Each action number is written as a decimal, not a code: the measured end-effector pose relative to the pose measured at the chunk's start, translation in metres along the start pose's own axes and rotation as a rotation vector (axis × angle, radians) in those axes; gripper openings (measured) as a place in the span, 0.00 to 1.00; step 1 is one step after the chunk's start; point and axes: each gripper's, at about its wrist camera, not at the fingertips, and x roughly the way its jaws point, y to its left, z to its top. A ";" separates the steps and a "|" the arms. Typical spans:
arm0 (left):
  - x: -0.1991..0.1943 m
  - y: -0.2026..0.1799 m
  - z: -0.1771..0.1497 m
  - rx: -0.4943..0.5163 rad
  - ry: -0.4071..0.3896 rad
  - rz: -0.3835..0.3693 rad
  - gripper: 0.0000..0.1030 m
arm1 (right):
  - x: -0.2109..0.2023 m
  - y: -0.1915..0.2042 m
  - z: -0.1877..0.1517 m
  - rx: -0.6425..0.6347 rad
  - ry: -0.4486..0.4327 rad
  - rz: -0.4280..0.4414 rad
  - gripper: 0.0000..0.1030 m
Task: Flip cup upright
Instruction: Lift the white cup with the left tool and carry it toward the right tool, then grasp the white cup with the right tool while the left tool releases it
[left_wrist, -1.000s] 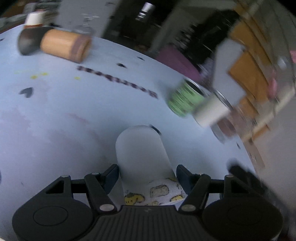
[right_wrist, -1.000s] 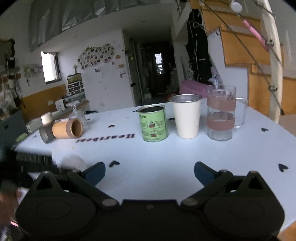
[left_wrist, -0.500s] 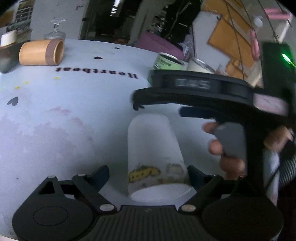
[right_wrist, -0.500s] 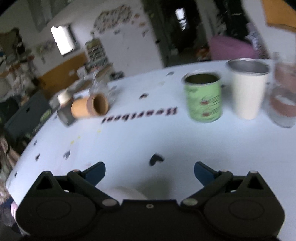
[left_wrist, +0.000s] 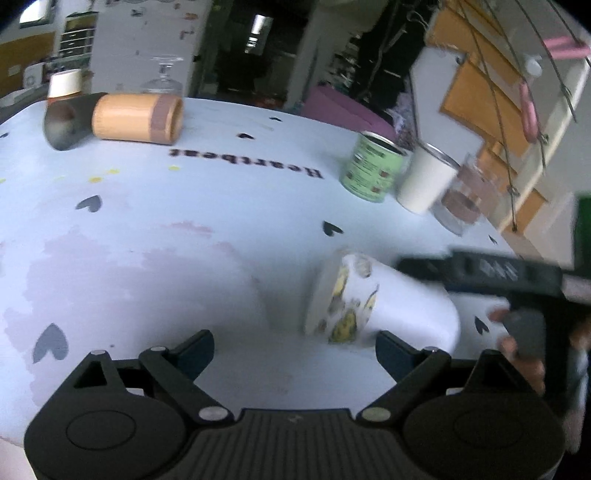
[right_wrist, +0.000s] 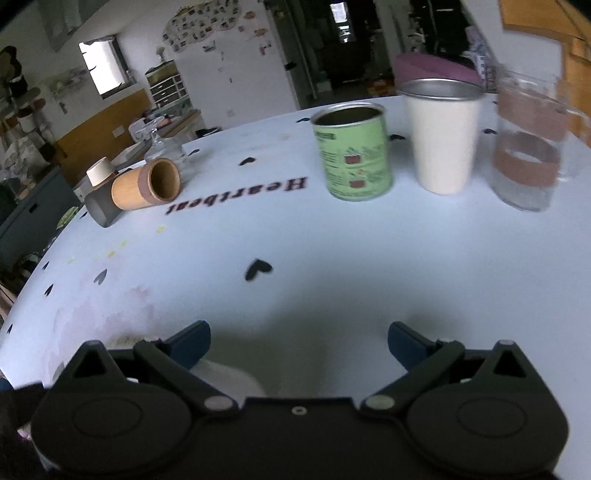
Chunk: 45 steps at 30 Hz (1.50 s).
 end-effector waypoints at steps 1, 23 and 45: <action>0.000 0.003 0.001 -0.012 -0.006 0.005 0.91 | -0.005 -0.002 -0.004 0.008 -0.004 -0.001 1.00; -0.009 0.013 -0.001 -0.030 -0.131 0.053 0.92 | -0.012 0.002 0.021 0.138 0.115 0.242 1.00; -0.014 0.036 -0.008 -0.070 -0.126 0.051 0.92 | 0.026 0.069 0.067 -0.158 0.242 0.165 0.65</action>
